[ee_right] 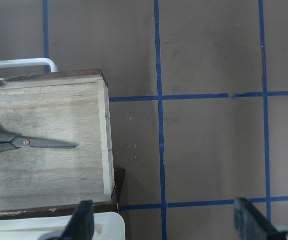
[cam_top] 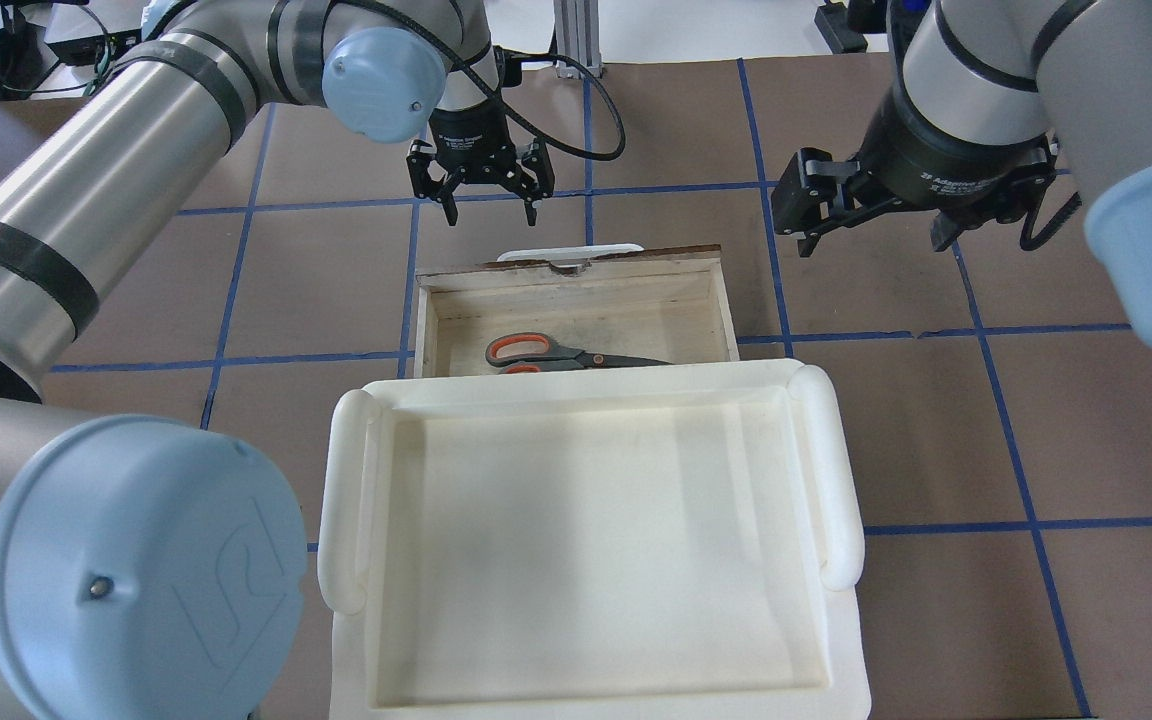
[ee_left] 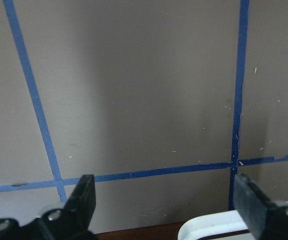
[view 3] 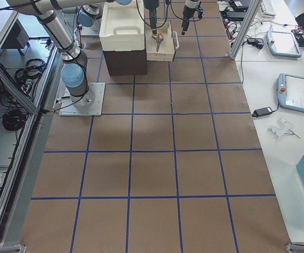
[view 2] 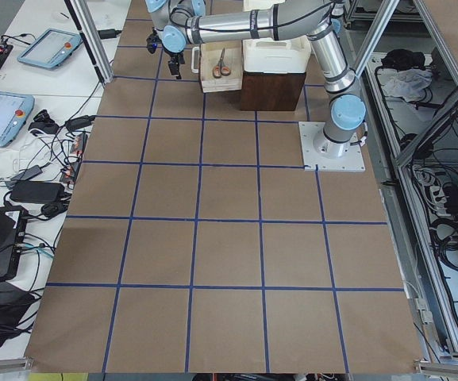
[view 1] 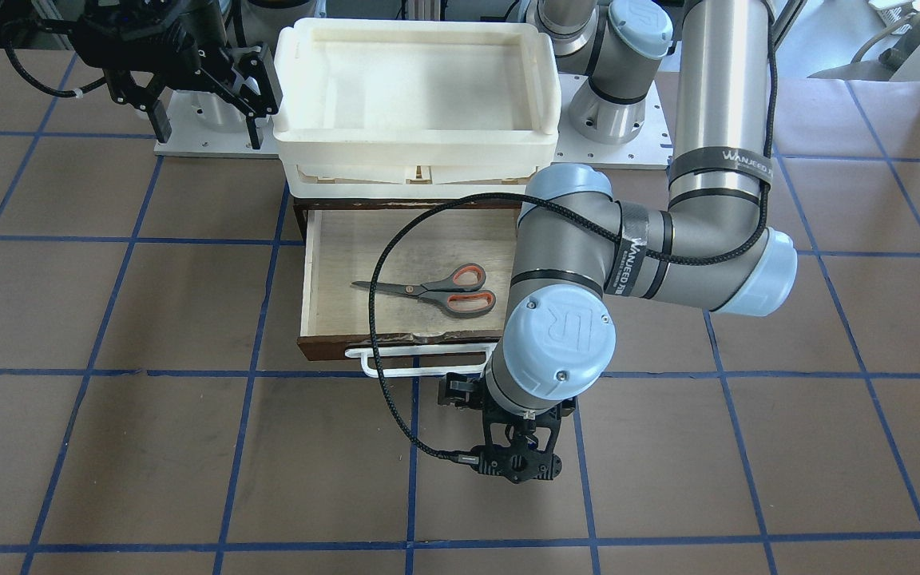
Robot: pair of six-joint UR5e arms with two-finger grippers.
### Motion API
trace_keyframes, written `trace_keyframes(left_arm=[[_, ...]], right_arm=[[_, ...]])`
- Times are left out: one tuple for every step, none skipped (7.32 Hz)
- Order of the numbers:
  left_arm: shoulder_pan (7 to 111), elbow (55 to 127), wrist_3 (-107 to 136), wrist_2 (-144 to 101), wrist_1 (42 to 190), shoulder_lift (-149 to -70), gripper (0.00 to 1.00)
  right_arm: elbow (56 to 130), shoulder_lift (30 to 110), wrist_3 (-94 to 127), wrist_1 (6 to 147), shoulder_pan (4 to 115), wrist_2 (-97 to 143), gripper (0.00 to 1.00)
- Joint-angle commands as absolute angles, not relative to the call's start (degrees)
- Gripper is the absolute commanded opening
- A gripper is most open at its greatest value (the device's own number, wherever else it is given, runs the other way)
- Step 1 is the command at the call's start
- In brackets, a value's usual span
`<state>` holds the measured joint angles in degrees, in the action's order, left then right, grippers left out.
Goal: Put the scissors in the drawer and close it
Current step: 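Move the left gripper above the drawer's white handle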
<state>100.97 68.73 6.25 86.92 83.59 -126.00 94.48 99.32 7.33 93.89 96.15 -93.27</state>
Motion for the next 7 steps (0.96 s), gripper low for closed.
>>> trace_keyframes(left_arm=[[101.6,68.6,7.3,86.7,82.5,-127.4,1.00],[101.7,68.6,7.3,86.7,82.5,-127.6,1.00],[101.7,68.6,7.3,85.0,82.7,-127.7,1.00],[101.7,68.6,7.3,83.3,83.4,-127.7,1.00],[101.7,68.6,7.3,83.2,84.2,-127.7,1.00],[101.6,68.6,7.3,82.6,85.3,-127.7,1.00],[101.7,68.7,7.3,82.0,85.5,-127.6,1.00]], right_arm=[[94.5,99.2,6.9,94.0,96.2,-93.3,1.00],[94.5,99.2,6.8,93.9,96.2,-93.1,1.00],[94.5,99.3,6.6,93.8,96.2,-93.2,1.00],[94.5,99.3,6.5,93.7,96.1,-93.3,1.00],[94.5,99.4,6.5,93.6,96.1,-93.3,1.00],[94.5,99.3,6.4,93.8,96.1,-93.2,1.00],[94.5,99.3,6.4,93.8,96.1,-93.1,1.00]])
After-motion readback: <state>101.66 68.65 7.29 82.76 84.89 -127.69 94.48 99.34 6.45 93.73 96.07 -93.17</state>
